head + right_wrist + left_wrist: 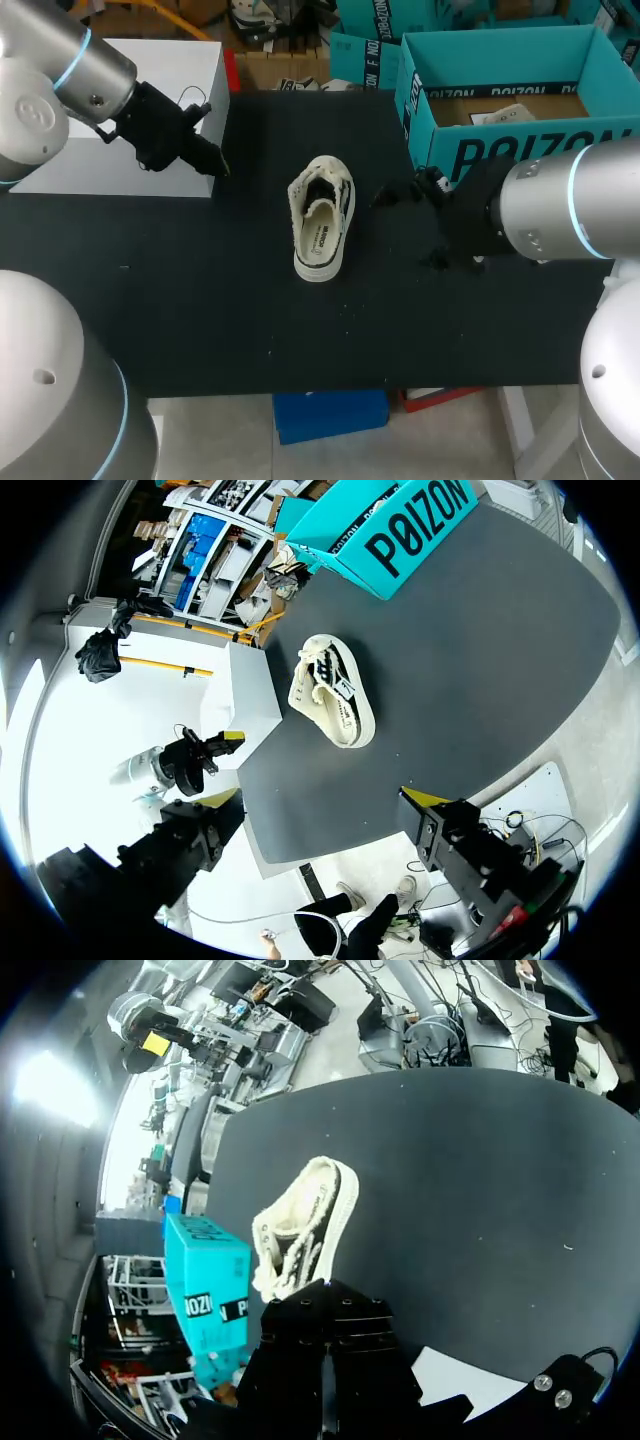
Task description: Take the shoe out of the shoebox, open the shoe tongue, remove and reinsert the insole, then place the shoe into the shoebox
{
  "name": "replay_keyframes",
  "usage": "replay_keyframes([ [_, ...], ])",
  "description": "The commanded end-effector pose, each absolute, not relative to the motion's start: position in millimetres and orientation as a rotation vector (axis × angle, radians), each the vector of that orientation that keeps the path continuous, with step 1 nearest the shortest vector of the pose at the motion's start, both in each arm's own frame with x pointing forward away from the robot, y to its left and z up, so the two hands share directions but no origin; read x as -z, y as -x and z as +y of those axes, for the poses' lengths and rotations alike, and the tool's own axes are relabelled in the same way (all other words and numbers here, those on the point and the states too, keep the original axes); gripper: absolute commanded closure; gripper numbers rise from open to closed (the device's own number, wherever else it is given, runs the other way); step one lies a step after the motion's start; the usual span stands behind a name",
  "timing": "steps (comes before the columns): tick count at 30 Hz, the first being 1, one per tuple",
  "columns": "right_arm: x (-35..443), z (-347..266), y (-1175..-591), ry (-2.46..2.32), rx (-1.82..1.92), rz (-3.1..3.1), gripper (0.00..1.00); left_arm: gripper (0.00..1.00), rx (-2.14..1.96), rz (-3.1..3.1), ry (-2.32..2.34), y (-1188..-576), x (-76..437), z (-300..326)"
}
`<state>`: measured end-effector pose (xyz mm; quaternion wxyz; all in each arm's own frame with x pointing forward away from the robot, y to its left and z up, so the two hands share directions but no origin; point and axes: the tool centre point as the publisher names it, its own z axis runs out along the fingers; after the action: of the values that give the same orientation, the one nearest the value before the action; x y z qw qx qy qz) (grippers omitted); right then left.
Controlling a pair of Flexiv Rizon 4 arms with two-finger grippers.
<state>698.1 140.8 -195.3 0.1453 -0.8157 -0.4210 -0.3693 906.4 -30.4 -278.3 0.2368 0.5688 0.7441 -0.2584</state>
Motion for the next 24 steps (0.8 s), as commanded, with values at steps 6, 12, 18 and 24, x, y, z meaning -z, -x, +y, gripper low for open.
replay_keyframes([
  [6,198.1,148.2,-698.1,2.435,1.156,-1.178,0.0,0.0,0.79,2.112,-1.35,-894.5,273.0,-1.8],
  [12,197.5,145.6,-701.9,2.442,1.125,-1.207,0.0,0.0,0.955,2.134,-1.174,-894.8,270.2,5.2],
  [18,190.1,134.6,-721.2,2.476,1.026,-1.377,0.0,0.0,1.011,2.155,-1.125,-889.8,281.1,9.8],
  [24,189.8,134.0,-734.3,2.473,0.932,-1.598,0.0,0.0,1.022,2.175,-1.089,-888.0,287.5,15.3],
])
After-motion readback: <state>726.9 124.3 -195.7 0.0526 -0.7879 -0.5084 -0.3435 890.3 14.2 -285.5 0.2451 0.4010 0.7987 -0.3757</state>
